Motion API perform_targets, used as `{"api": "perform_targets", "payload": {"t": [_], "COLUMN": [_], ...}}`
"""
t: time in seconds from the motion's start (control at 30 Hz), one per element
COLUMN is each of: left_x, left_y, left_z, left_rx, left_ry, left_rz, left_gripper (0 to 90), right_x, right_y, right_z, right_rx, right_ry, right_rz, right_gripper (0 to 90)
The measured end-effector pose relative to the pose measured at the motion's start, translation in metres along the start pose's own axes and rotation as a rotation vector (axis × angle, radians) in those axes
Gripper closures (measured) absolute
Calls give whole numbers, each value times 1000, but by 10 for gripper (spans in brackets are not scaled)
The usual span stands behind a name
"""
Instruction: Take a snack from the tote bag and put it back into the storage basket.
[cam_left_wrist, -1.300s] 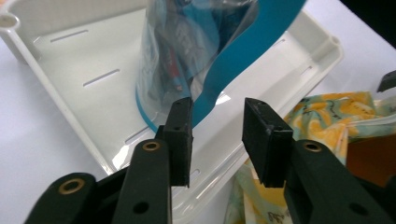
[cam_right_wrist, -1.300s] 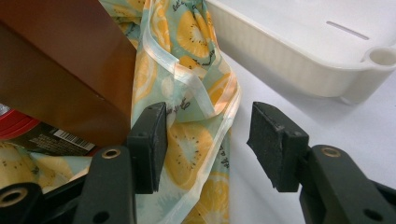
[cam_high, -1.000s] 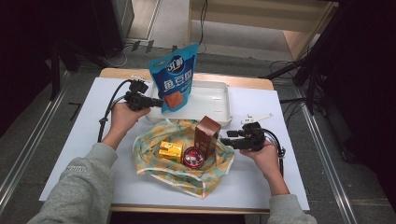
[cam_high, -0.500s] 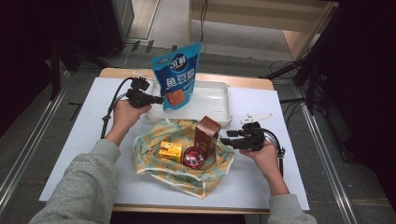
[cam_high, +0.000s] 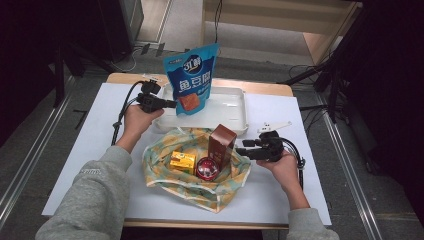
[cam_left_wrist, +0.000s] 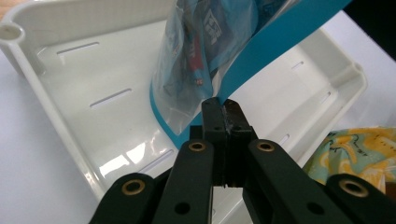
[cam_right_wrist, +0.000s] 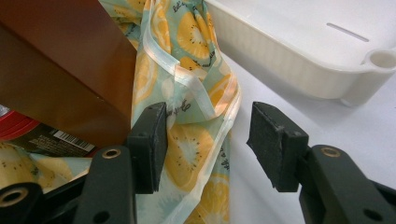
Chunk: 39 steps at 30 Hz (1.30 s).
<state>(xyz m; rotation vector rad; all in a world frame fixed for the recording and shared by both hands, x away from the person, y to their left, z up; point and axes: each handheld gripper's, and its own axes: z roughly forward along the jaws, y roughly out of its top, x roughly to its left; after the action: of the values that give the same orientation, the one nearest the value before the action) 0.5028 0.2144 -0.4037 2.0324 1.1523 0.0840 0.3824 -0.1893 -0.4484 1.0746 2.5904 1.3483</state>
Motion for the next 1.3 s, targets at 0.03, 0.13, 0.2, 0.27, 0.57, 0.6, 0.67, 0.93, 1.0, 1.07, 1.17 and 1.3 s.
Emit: {"api": "perform_targets", "payload": {"t": [0.03, 0.13, 0.2, 0.27, 0.57, 0.6, 0.67, 0.93, 1.0, 1.07, 1.17, 1.3], "left_x": [-1, 1, 3, 4, 15, 15, 16, 20, 20, 22, 26, 26], "left_y": [2, 5, 8, 12, 22, 24, 25, 32, 34, 34, 35, 36], "left_z": [1, 3, 4, 6, 10, 11, 12, 17, 17, 19, 19, 19], "left_rx": [6, 7, 8, 12, 11, 15, 13, 16, 15, 6, -3, 1], "left_ry": [10, 8, 12, 18, 20, 29, 26, 31, 45, 35, 26, 32], "left_rz": [6, 4, 4, 0, -16, -10, -9, -12, -8, -19, -34, -22], "left_gripper": [900, 900, 900, 900, 900, 900, 900, 900, 900, 897, 881, 871], "right_x": [0, 1, 0, 0, 3, 3, 4, 6, 6, 6, 8, 11], "right_y": [0, 0, -1, -1, -2, -2, -3, -5, -5, -6, -8, -9], "right_z": [0, -1, -1, -1, -2, -2, -3, -5, -5, -5, -6, -8], "right_rx": [2, 1, 1, -2, -4, -4, -6, -9, -12, -14, -17, -20], "right_ry": [-1, 1, 1, 2, -2, 0, -1, -11, -14, -15, -17, -17], "right_rz": [-1, 2, 3, 3, 4, 5, 4, 7, 11, 11, 15, 18], "right_gripper": [485, 485, 485, 485, 485, 485, 485, 485, 485, 485, 486, 486]}}
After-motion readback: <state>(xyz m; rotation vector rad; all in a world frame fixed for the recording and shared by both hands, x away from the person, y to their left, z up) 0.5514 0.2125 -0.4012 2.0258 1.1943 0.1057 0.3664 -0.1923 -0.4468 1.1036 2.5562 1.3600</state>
